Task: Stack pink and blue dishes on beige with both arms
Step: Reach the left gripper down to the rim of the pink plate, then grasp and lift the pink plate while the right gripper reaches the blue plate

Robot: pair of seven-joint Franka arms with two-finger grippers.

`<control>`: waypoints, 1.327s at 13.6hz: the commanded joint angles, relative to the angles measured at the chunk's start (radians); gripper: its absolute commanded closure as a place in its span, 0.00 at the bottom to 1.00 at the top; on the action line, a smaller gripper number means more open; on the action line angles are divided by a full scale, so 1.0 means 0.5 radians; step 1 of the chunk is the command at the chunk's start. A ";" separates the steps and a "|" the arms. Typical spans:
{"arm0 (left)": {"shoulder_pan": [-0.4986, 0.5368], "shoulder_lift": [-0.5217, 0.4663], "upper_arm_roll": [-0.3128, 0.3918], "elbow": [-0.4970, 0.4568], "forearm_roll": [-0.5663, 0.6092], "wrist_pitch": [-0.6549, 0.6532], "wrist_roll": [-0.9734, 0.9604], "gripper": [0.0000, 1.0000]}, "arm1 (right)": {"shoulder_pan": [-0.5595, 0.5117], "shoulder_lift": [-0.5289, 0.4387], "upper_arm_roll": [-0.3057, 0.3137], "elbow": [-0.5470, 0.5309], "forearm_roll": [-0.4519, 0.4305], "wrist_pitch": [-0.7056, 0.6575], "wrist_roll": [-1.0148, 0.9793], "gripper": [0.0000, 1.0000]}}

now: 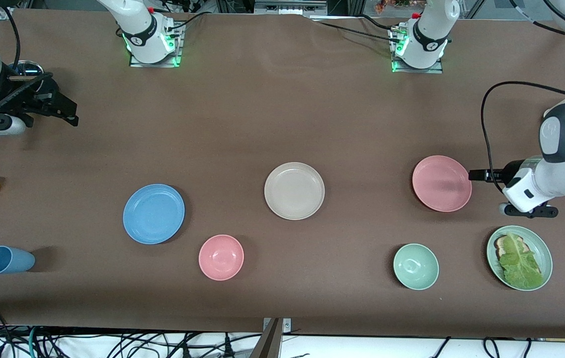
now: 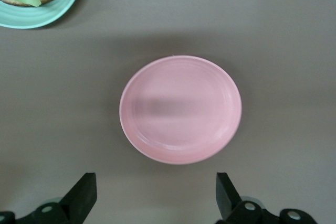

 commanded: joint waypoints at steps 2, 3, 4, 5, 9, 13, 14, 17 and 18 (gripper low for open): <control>0.170 -0.018 -0.005 -0.249 0.014 0.344 0.287 0.00 | 0.002 0.011 -0.002 0.047 0.022 -0.014 0.011 0.00; 0.198 -0.018 -0.005 -0.341 0.014 0.476 0.339 0.00 | 0.005 0.011 0.001 0.044 0.023 -0.024 0.017 0.00; 0.198 -0.015 -0.005 -0.430 0.014 0.605 0.346 0.00 | 0.017 0.011 0.004 0.044 0.016 -0.021 0.002 0.00; 0.201 -0.015 -0.005 -0.553 0.014 0.767 0.349 0.00 | 0.066 0.011 0.004 0.047 0.004 -0.005 0.011 0.00; 0.213 -0.018 -0.005 -0.924 0.054 1.259 0.364 0.00 | 0.082 0.020 -0.002 0.047 0.013 0.050 0.030 0.00; 0.225 0.077 -0.005 -0.934 0.054 1.293 0.364 0.15 | 0.069 0.158 -0.015 0.072 0.010 0.120 -0.013 0.00; 0.228 0.083 -0.005 -0.931 0.054 1.293 0.367 0.30 | 0.063 0.170 -0.018 0.084 0.016 0.121 -0.016 0.00; 0.225 0.129 -0.005 -0.910 0.060 1.293 0.364 0.64 | 0.054 0.198 -0.018 0.084 0.016 0.121 0.020 0.00; 0.225 0.132 -0.005 -0.910 0.063 1.293 0.364 0.81 | 0.057 0.231 -0.018 0.084 0.016 0.121 0.023 0.00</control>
